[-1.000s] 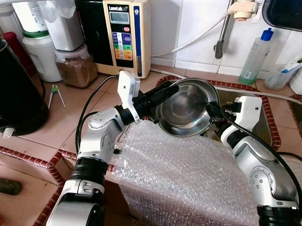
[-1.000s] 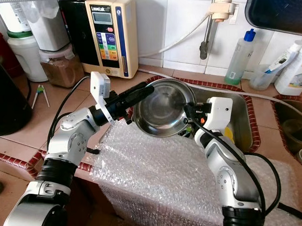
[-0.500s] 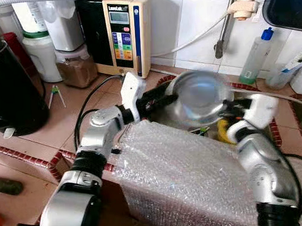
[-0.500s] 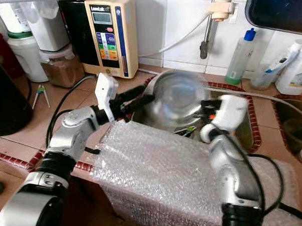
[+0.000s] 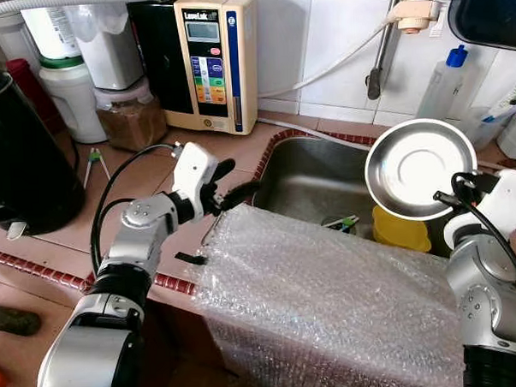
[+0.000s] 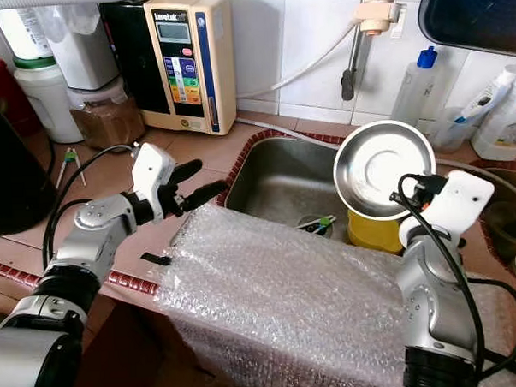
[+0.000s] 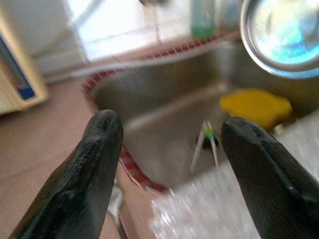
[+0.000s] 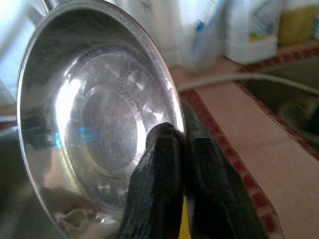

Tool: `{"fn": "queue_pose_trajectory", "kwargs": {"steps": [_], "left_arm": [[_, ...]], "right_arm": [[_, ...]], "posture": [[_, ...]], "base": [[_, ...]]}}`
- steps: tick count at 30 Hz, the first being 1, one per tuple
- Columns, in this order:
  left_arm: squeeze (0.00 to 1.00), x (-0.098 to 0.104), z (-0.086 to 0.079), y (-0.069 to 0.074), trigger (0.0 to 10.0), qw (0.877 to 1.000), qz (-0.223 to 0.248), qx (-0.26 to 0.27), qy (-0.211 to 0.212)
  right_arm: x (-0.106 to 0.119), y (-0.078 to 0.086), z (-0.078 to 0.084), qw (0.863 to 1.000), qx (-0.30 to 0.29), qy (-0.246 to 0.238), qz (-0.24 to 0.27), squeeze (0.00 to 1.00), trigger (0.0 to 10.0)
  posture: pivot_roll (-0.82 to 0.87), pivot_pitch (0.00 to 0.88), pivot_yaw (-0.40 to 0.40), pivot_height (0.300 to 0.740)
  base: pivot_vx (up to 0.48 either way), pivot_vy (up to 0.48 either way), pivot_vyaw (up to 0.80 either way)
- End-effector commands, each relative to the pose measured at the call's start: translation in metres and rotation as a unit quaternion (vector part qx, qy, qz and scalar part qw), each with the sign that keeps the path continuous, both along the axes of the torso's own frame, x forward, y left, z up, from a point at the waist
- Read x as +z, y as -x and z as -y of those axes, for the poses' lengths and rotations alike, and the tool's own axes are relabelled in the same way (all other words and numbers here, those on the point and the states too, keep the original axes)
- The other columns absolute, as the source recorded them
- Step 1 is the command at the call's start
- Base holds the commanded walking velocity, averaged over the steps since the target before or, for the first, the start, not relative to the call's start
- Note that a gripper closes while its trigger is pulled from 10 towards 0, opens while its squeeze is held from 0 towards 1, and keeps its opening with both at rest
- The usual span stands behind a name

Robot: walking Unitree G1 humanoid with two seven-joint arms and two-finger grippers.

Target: Kitchen organization

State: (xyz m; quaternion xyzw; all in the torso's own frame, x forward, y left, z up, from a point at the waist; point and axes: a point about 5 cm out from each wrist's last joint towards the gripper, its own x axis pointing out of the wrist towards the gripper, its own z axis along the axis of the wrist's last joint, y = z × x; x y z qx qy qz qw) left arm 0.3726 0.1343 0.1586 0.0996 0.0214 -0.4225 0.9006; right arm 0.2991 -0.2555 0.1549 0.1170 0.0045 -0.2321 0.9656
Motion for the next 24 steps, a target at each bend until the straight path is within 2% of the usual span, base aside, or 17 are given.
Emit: {"fn": "queue_pose_trajectory", "kwargs": {"steps": [1,2,11,12,13,24], "left_arm": [[1.00,-0.005,-0.003,0.003,10.0,1.000,-0.004,-0.014,-0.025],[1.00,-0.009,-0.007,0.004,10.0,0.999,-0.009,-0.018,-0.043],[1.00,-0.005,-0.011,0.000,10.0,0.998,-0.014,-0.031,-0.062],[1.00,-0.004,-0.010,-0.001,10.0,0.997,-0.013,-0.031,-0.062],[1.00,-0.003,-0.010,-0.002,10.0,0.997,-0.011,-0.030,-0.063],[1.00,-0.001,-0.008,-0.007,10.0,0.998,-0.004,-0.003,-0.060]], "right_arm": [[-0.006,0.004,0.009,0.999,-0.027,-0.004,-0.018,0.00,0.0],[-0.015,0.008,0.014,0.998,-0.050,-0.015,-0.036,0.00,0.0],[-0.037,0.015,0.019,0.992,-0.075,-0.044,-0.086,0.00,0.0],[-0.041,0.015,0.018,0.991,-0.076,-0.046,-0.096,1.00,9.4],[-0.044,0.016,0.017,0.990,-0.078,-0.049,-0.103,1.00,10.0],[-0.046,0.016,0.014,0.990,-0.072,-0.064,-0.107,1.00,10.0]], "posture": [[0.04,0.000,0.041,0.740],[0.04,0.000,0.041,0.740],[0.04,0.000,0.043,0.740],[0.04,0.000,0.043,0.740],[0.04,0.000,0.045,0.740],[0.03,0.000,0.045,0.740]], "base": [[0.000,0.000,0.00],[0.000,0.000,0.00],[0.000,0.000,0.00],[0.000,0.000,0.00],[0.000,0.000,0.00],[0.000,0.000,0.00]]}}
